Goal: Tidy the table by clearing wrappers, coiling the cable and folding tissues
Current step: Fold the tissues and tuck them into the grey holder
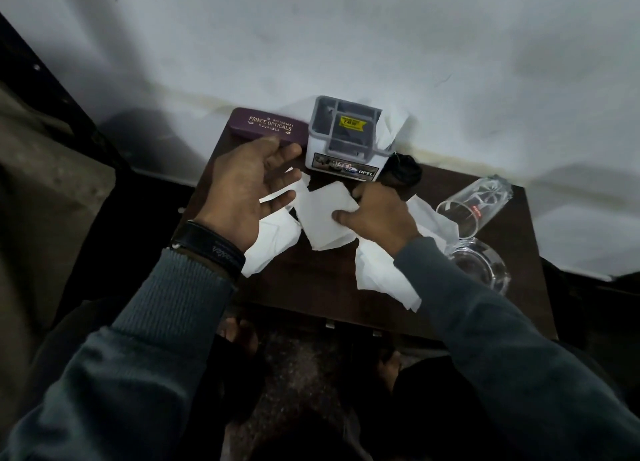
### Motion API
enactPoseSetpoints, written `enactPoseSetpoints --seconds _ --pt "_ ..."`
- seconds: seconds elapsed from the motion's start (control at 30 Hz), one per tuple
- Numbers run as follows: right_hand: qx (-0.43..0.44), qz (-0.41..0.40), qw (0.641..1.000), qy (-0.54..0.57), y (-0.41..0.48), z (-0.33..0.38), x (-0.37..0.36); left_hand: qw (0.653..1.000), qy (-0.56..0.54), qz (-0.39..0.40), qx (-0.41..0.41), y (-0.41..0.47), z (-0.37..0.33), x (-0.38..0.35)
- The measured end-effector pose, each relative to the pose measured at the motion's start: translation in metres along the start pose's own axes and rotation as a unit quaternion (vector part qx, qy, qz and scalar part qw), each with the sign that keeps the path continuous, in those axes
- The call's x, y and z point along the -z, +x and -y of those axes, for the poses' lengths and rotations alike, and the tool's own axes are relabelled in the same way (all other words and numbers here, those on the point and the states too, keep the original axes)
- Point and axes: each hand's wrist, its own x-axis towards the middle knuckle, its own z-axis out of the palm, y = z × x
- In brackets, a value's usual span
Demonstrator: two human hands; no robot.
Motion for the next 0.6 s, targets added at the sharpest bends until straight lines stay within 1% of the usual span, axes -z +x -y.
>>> enactPoseSetpoints --seconds 0.07,0.13,0.23,0.33,0.4,0.5,0.53,0.6 --pt "-0.01 0.02 0.999 0.05 0.003 0.004 0.0 1.0 -0.007 -0.008 -0.003 0.002 -0.001 0.003" --pt "-0.013 0.033 0.997 0.066 0.005 0.005 -0.001 1.0 -0.017 -0.023 -0.009 0.002 -0.004 0.007" --pt "0.022 0.016 0.995 0.095 0.002 0.007 0.001 0.998 -0.03 -0.05 -0.015 0.001 -0.008 0.011" --pt "0.028 0.001 0.982 0.187 0.001 0.004 0.009 0.998 -0.027 -0.062 -0.016 -0.001 -0.009 0.012" --pt "0.029 0.009 0.964 0.263 -0.004 0.001 0.021 0.998 -0.01 -0.065 -0.009 -0.002 -0.007 0.011" --pt "0.065 0.012 0.939 0.337 -0.022 0.005 0.052 0.998 0.028 -0.048 0.013 -0.004 -0.003 0.004" --pt "0.078 0.018 0.924 0.374 -0.028 0.008 0.062 0.998 0.038 -0.035 0.025 -0.005 -0.001 0.001" --pt "0.092 0.043 0.878 0.468 -0.036 0.015 0.078 0.997 0.045 0.008 0.059 -0.008 0.002 -0.005"
